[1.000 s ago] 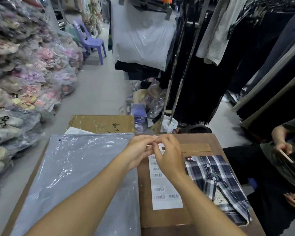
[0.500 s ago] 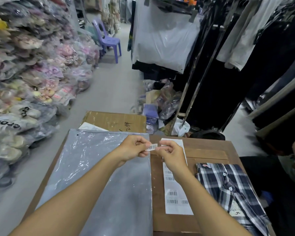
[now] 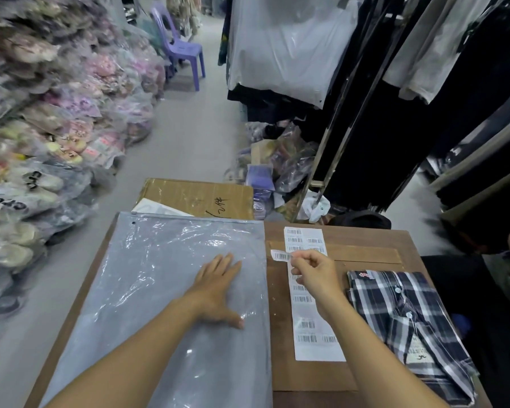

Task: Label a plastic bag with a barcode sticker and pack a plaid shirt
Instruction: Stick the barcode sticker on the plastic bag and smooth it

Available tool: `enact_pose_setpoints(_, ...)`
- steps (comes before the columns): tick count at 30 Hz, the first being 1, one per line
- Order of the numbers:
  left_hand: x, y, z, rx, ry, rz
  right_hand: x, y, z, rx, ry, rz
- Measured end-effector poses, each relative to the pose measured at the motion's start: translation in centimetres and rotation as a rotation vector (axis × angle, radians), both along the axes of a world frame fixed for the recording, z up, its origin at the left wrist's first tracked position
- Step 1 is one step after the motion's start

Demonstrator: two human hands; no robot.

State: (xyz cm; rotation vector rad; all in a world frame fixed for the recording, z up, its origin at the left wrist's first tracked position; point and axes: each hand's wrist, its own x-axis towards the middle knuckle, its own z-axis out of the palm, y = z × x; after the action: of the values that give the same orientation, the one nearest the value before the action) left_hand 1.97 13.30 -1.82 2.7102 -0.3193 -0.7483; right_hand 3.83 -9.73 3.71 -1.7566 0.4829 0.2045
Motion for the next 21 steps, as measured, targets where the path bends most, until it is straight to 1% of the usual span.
enact_pose_setpoints(4,-1.9,-0.7,-0.5,0.066,-0.052,-0.061,-0.2,0.1,0.1,0.044,-0.008,-0.006)
enact_pose_setpoints(9,-4.8,-3.0,0.8,0.199,-0.153,-0.170,-0.9,0.8,0.1,0.068,-0.007,0.017)
enact_pose_setpoints(14,-7.1,-4.8,0.7,0.287,-0.235,-0.208,-1.4,1.3,-0.4,0.081,0.013,0.037)
enact_pose_setpoints(19,-7.7,-5.7,1.0,0.274,-0.208,-0.166,-2.2,1.6,-1.5,0.064,0.036,0.065)
enact_pose_setpoints(20,-7.4,-5.7,1.4,0.221,-0.188,-0.101,-2.4,1.6,-1.6,0.064,0.044,0.073)
enact_pose_setpoints(21,-6.9,-5.7,1.9,0.129,-0.175,0.006,-2.5,1.6,-1.7,0.070,0.051,0.077)
